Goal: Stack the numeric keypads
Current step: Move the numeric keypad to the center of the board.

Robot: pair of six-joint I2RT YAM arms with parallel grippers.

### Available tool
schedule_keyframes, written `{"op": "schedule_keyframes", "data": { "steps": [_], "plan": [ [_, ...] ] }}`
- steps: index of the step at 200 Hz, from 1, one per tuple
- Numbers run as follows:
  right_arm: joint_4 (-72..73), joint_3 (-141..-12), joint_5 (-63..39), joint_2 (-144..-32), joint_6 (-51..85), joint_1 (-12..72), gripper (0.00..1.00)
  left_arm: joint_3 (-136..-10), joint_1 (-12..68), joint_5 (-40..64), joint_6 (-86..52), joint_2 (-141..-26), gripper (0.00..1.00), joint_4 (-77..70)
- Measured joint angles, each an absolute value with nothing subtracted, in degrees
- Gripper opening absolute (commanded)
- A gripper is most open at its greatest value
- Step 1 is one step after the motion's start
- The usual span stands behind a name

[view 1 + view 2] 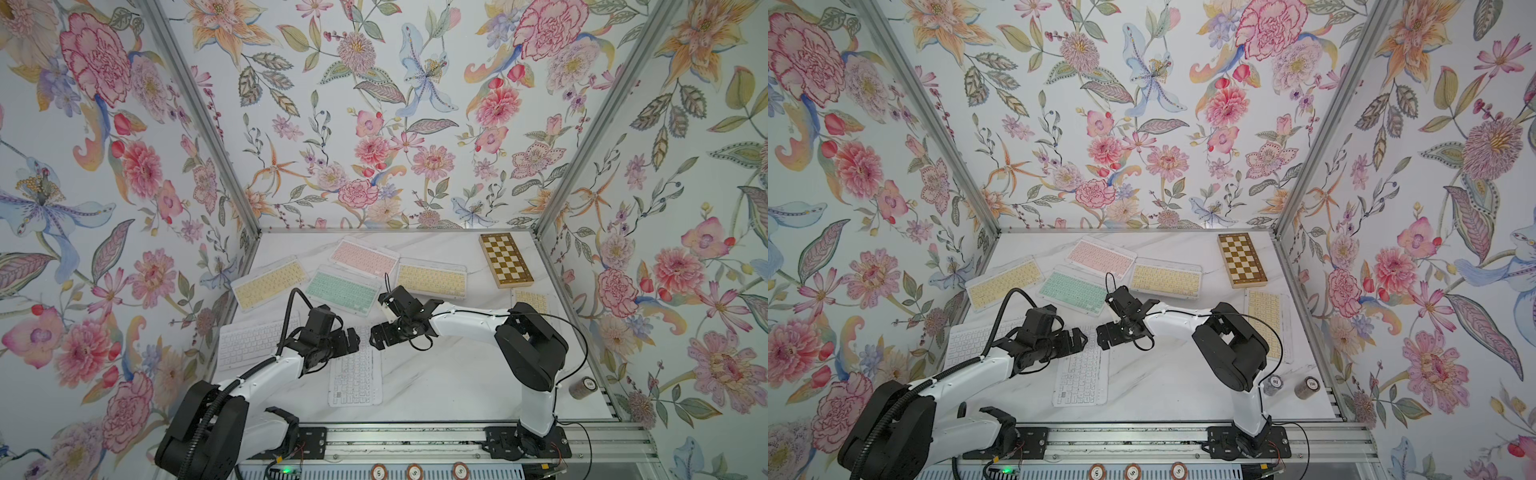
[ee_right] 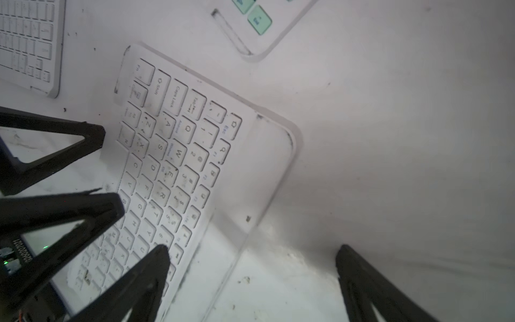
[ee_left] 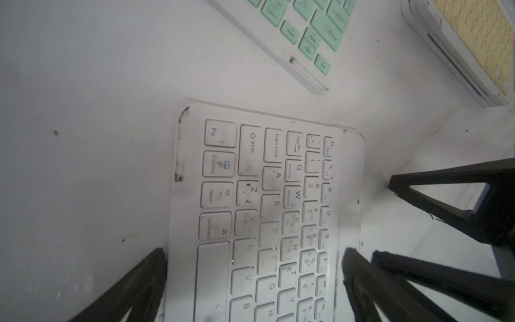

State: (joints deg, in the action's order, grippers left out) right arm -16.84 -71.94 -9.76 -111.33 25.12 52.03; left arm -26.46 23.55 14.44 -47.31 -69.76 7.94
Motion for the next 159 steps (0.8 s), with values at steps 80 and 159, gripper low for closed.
{"op": "schedule_keyframes", "data": {
  "steps": [80, 159],
  "plan": [
    [-22.09, -75.96, 2.52, -114.32, 25.32, 56.99, 0.81, -25.74, 23.55, 16.34, -47.86, -69.23, 0.99, 6.76],
    [-23.94, -76.62, 8.03, -115.09, 25.04, 55.94, 0.68, -24.99, 24.18, 19.59, -49.95, -68.84, 0.99, 4.99]
  ]
}}
